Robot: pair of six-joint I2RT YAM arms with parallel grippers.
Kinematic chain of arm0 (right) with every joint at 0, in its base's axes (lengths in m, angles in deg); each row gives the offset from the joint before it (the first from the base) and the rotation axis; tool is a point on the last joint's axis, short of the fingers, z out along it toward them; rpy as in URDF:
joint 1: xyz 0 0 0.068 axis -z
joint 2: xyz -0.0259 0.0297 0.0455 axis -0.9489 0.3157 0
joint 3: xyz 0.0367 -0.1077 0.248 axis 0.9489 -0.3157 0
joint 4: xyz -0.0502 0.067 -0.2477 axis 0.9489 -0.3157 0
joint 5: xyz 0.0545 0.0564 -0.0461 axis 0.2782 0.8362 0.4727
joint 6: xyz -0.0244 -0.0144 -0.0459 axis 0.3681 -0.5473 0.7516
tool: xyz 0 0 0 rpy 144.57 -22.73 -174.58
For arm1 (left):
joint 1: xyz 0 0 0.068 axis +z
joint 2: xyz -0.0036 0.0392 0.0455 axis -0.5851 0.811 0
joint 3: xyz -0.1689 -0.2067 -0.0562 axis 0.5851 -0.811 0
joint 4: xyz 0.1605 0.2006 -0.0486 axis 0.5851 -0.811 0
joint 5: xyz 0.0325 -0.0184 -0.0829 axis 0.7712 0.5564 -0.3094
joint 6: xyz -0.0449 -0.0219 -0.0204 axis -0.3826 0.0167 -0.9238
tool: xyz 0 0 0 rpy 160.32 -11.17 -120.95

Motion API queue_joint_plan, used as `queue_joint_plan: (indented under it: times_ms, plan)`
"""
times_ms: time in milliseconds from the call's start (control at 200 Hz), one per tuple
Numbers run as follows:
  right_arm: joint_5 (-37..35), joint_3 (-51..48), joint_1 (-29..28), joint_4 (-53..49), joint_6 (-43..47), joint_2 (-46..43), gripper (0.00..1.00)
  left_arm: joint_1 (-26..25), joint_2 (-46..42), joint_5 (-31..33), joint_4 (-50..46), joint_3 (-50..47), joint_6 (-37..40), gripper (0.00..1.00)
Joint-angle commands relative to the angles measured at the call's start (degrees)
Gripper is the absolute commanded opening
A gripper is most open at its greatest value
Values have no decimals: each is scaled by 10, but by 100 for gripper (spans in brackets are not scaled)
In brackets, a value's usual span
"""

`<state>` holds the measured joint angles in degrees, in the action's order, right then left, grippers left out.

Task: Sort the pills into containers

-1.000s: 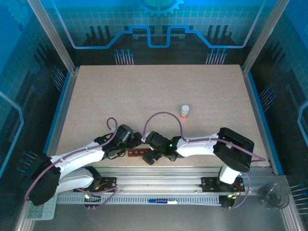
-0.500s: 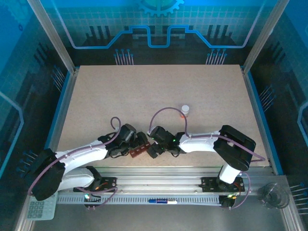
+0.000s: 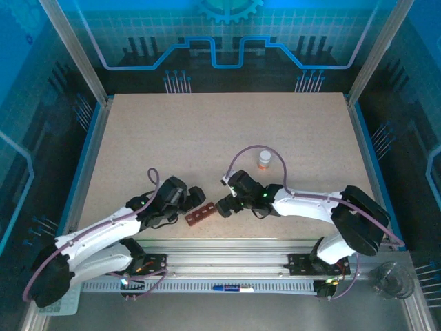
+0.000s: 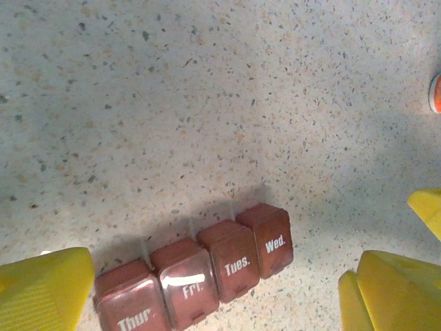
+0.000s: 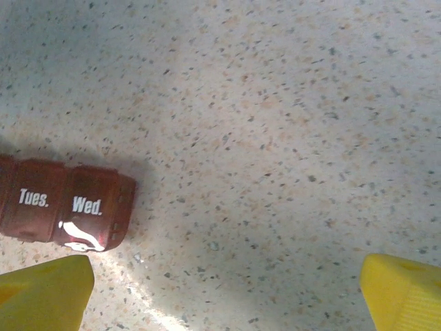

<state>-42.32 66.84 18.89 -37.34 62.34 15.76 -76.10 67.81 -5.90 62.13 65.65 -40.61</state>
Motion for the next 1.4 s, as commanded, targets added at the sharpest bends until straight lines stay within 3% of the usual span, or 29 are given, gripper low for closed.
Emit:
queue_joint_plan:
  times_ms: [0,310,740,1186,1396]
  plan:
    - [22,6,17,-15,-11,-15,100,-8,-24,-16,-42,-18,-25,99]
    - [26,39,55,-48,-26,-21,100,-52,30,-17,5,-22,-47,99]
    - [44,35,116,-93,-44,-91,100,-57,119,-19,109,1,-38,99]
    - [64,-9,201,-147,-66,-196,100,-57,312,-64,238,124,0,99]
    - [85,-33,235,-175,-72,-249,100,-50,396,-81,256,212,39,99]
